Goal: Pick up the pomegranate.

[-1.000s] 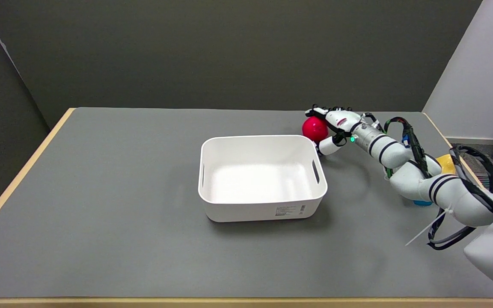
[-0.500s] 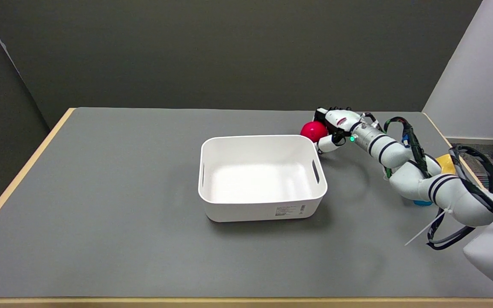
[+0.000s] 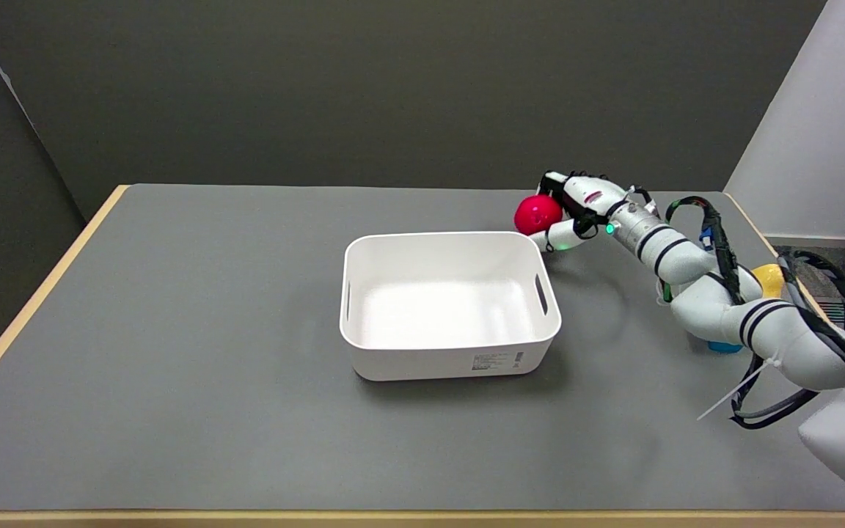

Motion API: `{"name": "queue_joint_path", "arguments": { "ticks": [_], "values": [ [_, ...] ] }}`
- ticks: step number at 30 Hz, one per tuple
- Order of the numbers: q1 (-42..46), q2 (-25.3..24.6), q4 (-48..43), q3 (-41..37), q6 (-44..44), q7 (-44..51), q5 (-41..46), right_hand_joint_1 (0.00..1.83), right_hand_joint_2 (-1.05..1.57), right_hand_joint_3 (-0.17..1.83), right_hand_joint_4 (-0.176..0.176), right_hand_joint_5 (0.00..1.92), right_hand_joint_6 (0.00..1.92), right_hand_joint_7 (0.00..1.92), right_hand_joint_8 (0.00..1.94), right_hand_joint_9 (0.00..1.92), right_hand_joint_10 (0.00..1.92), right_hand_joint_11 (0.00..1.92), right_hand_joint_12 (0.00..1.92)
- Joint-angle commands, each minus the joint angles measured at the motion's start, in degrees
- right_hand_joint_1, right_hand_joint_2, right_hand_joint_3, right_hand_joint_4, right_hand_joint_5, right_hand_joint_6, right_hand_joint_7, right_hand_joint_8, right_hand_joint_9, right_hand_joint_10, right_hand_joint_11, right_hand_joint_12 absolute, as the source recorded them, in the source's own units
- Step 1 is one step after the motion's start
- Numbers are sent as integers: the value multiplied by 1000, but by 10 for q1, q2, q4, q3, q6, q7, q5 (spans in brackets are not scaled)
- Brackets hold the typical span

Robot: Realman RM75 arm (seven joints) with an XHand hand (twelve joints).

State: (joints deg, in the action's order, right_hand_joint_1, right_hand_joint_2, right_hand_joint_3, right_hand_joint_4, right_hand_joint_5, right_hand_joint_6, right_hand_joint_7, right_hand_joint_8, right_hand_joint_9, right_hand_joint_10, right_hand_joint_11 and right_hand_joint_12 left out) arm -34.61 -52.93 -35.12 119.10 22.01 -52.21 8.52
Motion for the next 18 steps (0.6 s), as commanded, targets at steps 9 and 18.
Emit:
{"name": "queue_joint_path", "arguments": {
  "ticks": [9,18],
  "values": [
    [169,60,-244,-259,61,0,22,793,1172,364,176,576,1640,792,1733,891,1921,505,1510],
    [285,92,-397,-288,103,0,12,801,1161,373,176,586,1628,816,1730,902,1921,516,1524]
  ]
}}
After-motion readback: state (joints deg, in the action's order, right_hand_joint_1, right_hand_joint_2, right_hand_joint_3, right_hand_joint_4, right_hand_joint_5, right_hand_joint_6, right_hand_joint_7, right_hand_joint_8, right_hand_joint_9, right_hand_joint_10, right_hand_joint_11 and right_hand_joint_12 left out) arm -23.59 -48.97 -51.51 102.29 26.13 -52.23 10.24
